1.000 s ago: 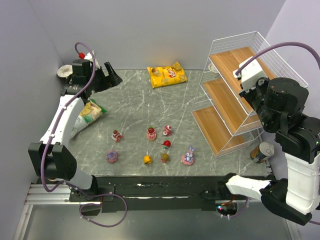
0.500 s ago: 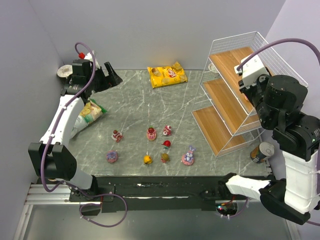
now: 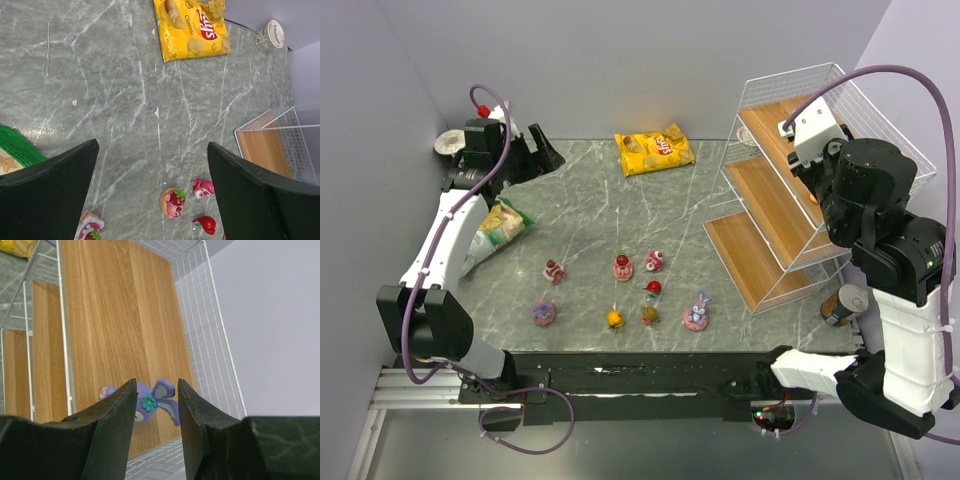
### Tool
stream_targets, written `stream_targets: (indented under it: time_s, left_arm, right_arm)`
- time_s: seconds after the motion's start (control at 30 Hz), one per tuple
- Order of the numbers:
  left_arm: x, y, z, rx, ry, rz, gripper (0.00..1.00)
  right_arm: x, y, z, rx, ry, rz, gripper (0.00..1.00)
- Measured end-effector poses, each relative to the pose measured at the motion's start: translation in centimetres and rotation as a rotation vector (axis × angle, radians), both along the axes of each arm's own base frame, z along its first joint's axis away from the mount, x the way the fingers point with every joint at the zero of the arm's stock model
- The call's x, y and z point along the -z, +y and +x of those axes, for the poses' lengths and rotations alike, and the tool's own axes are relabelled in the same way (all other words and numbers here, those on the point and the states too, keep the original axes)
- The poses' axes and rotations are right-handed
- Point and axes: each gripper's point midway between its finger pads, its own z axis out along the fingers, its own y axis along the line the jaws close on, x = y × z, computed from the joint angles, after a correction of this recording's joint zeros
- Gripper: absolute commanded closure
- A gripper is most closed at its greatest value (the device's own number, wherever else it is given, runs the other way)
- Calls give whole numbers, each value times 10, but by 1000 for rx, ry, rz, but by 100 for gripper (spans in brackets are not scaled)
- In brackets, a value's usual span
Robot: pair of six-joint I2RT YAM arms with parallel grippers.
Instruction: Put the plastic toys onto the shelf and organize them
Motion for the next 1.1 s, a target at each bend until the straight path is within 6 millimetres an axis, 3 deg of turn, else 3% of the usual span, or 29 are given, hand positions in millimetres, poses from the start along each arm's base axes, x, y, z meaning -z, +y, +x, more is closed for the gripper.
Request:
stream_targets:
  time_s: [0.37,0.63,0.73,0.87,1.03,1.1]
  left_arm:
    - [1,0,0,0,2,0,4]
    - [-2,3,-1,-15,-7,8,4]
    - [-5,4,-2,-20,-13,11,4]
    - [-11,7,-5,-34,-28,18,4]
    - [-20,14,-12,-62,-57,38,4]
    - [-23,16,-14,-73,-66,44,4]
  right_arm:
    - [-30,-8,-5,23,-109,38,40]
    - [-44,3,-4,-40,-153,82,32]
    - [-51,20,1,-107,-168,116,31]
    - [-53,60,14,-230,-157,147,31]
    - [-23,133,35,-380,-47,135,31]
    - [6,167,44,-433,34,121,31]
